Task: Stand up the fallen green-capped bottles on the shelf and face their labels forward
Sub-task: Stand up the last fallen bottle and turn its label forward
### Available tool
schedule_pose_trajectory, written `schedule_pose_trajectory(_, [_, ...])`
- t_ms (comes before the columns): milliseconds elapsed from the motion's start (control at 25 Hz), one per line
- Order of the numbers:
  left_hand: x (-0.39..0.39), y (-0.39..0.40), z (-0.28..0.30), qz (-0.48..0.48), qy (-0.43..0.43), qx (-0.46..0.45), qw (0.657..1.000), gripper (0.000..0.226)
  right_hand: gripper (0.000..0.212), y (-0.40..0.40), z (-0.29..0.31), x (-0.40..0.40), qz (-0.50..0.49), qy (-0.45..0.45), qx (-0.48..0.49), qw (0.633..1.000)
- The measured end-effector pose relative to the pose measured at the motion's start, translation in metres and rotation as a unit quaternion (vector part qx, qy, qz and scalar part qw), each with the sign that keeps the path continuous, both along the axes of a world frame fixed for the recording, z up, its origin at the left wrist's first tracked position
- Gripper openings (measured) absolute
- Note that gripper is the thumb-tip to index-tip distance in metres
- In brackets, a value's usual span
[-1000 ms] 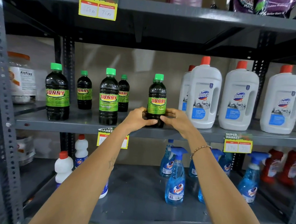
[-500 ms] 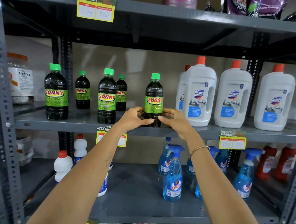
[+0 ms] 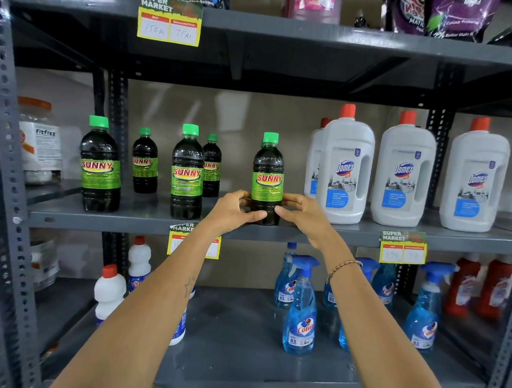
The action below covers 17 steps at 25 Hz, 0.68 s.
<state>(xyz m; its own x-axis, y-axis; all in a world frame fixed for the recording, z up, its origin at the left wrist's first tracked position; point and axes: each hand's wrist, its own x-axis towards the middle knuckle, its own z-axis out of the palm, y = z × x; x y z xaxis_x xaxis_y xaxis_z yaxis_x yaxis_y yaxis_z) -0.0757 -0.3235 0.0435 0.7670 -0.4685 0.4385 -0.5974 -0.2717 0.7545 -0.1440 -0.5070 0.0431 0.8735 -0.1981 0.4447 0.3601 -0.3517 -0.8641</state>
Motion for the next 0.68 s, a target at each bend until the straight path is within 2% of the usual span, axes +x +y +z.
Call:
schedule_pose_trajectory(240, [-0.001,0.002,0.003,0.004,0.003,0.003,1.000,0.064,0.050,0.004,0.003,-0.006,0.004,0.017,-0.002,1.000])
schedule_pose_trajectory(280, [-0.002,0.004,0.004,0.008,-0.004,0.014,1.000,0.065,0.048,0.006,0.003,-0.008,-0.020,0.005,-0.005,1.000])
schedule_pose_trajectory(360, [-0.006,0.006,0.003,0.029,-0.030,0.026,0.999,0.065,0.032,0.012,0.002,-0.013,-0.138,-0.060,-0.016,0.988])
schedule_pose_trajectory(440, [-0.012,0.012,0.002,0.077,-0.063,-0.031,0.995,0.054,0.014,0.029,0.001,-0.018,-0.206,-0.140,-0.015,0.968])
schedule_pose_trajectory(560, [-0.022,0.029,0.001,0.135,-0.137,-0.161,0.968,0.022,0.008,0.068,0.003,-0.022,-0.131,-0.186,-0.048,0.973])
schedule_pose_trajectory(680, [-0.025,0.063,0.001,0.176,-0.226,-0.264,0.921,0.013,0.010,0.104,0.005,-0.008,-0.036,-0.162,-0.036,0.985])
